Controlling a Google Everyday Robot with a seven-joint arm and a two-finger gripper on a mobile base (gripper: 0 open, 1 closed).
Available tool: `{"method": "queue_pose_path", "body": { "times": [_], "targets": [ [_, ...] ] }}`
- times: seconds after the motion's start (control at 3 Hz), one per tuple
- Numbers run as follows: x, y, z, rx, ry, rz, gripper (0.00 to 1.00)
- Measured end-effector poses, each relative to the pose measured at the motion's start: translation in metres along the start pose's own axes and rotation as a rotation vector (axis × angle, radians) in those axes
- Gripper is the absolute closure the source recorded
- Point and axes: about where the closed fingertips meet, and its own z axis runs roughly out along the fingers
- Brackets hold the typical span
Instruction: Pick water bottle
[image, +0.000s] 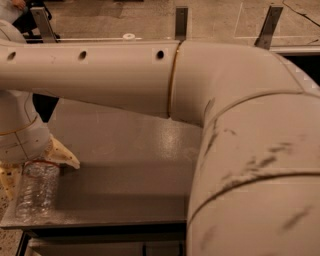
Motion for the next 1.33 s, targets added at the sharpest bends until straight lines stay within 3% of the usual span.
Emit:
{"method": "queue_pose_path", "body": {
  "times": [0.67, 1.0, 1.33],
  "targets": [
    [0.001, 0.001, -0.008, -0.001, 0.000, 0.000, 0.88],
    [-0.006, -0.013, -0.014, -0.054, -0.034, -0.039, 1.00],
    [-0.022, -0.058, -0.044, -0.217, -0.143, -0.047, 1.00]
  ]
}}
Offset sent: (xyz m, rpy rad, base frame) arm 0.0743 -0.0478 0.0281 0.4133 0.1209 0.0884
